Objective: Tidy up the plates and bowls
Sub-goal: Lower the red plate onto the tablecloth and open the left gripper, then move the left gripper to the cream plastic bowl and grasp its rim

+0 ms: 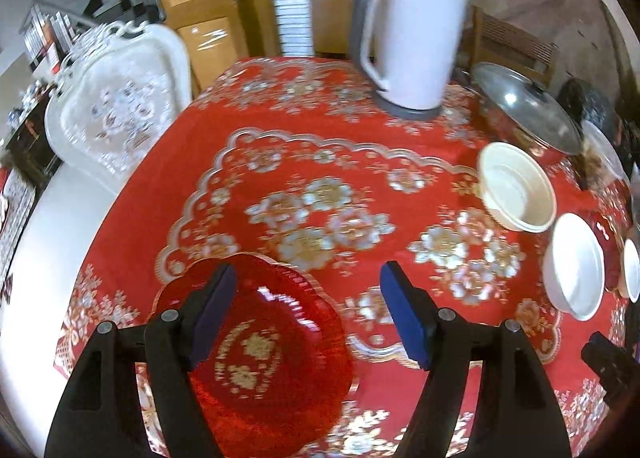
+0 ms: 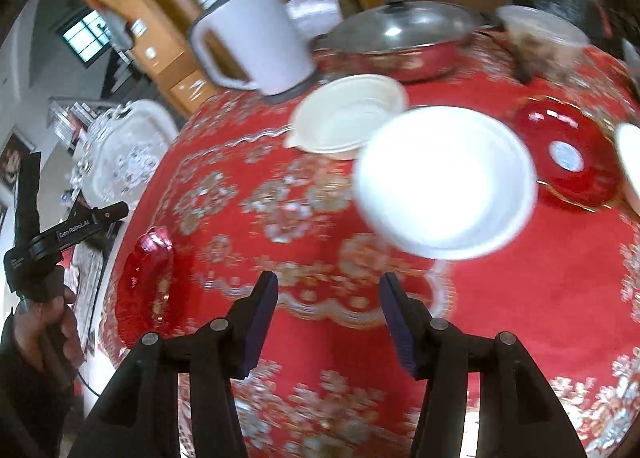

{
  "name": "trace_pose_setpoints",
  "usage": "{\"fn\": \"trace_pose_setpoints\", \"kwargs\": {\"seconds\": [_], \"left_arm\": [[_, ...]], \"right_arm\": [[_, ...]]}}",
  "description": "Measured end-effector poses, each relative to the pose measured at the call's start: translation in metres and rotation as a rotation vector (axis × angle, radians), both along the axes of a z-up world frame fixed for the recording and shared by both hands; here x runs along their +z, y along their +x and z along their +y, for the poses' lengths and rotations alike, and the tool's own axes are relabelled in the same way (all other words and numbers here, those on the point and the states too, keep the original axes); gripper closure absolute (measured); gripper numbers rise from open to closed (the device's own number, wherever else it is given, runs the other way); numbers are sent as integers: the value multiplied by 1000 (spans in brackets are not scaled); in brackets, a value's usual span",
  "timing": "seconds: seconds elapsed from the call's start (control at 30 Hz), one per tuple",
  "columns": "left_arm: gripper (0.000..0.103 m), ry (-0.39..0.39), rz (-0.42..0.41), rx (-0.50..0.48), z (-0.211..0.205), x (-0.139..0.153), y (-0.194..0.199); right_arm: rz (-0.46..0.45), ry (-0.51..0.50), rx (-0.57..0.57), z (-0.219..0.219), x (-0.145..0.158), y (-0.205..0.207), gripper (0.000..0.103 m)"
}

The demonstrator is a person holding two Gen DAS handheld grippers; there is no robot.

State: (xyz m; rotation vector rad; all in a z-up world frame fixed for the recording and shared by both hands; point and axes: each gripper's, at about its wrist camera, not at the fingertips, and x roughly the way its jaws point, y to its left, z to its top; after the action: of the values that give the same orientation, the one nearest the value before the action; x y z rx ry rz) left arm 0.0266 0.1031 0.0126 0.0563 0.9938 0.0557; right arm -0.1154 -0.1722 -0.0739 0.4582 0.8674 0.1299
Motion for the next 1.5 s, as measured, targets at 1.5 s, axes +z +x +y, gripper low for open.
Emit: {"fn": "trace_pose_setpoints", "kwargs": {"seconds": [1.5], "left_arm": [[15,-266,77,-203,-142,-41,90]], "right_arm": [[-146,-182,-30,-109,43,109,20]]}}
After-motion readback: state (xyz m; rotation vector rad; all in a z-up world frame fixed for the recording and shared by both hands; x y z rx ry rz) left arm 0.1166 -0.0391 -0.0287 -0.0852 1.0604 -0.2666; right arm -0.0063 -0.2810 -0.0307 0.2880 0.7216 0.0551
